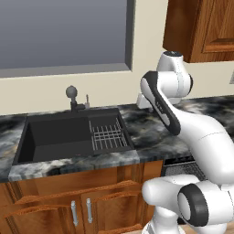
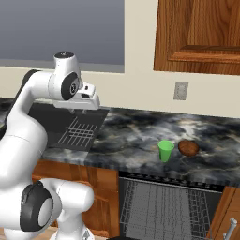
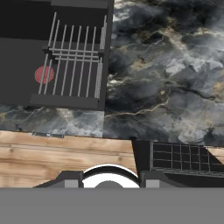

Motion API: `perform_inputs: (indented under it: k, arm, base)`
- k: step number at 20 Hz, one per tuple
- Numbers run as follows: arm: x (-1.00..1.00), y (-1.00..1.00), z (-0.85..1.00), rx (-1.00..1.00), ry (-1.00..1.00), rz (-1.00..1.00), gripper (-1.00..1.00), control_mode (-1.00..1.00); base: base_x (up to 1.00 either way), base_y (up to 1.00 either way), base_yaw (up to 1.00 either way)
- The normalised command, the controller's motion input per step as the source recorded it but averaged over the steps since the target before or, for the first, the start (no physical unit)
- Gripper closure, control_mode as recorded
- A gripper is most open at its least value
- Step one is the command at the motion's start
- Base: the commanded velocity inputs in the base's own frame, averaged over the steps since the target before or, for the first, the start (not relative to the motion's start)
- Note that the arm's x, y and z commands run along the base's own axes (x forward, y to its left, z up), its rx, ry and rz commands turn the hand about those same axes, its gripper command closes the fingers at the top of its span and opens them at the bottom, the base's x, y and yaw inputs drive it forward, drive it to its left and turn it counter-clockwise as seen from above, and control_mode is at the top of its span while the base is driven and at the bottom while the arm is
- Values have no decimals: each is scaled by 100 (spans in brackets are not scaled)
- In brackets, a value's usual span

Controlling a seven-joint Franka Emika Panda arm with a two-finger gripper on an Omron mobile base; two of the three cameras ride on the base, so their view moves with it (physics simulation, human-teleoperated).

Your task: Pick up the cup and bowl from the counter, place them in the dishwasher, and close the dishwasher door.

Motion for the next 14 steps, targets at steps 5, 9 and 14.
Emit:
perform_inputs:
  k: [5,9,14]
  arm:
    - [0,-1,-6,0,0,0,-100,-100]
    - [0,-3,-16,0,0,0,-100,-100]
    - [0,-4,-21,0,0,0,-100,-100]
  base:
    - [0,0,0]
    - [0,0,0]
    - [0,0,0]
